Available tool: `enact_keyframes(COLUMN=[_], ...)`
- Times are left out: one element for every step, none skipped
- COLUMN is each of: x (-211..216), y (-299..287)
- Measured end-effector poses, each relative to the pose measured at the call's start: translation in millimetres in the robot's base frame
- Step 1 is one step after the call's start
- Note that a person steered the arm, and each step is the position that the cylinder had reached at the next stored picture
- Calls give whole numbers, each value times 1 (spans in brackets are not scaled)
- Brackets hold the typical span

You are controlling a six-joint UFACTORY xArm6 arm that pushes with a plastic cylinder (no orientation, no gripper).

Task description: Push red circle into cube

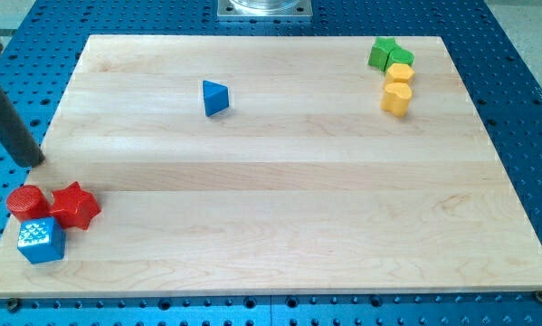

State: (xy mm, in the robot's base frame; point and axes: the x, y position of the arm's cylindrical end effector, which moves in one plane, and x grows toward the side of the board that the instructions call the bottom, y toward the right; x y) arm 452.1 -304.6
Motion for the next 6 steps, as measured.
enact_keyframes(x=[1, 2, 2, 2, 5, 7], y=[0, 0, 0, 0, 0, 0])
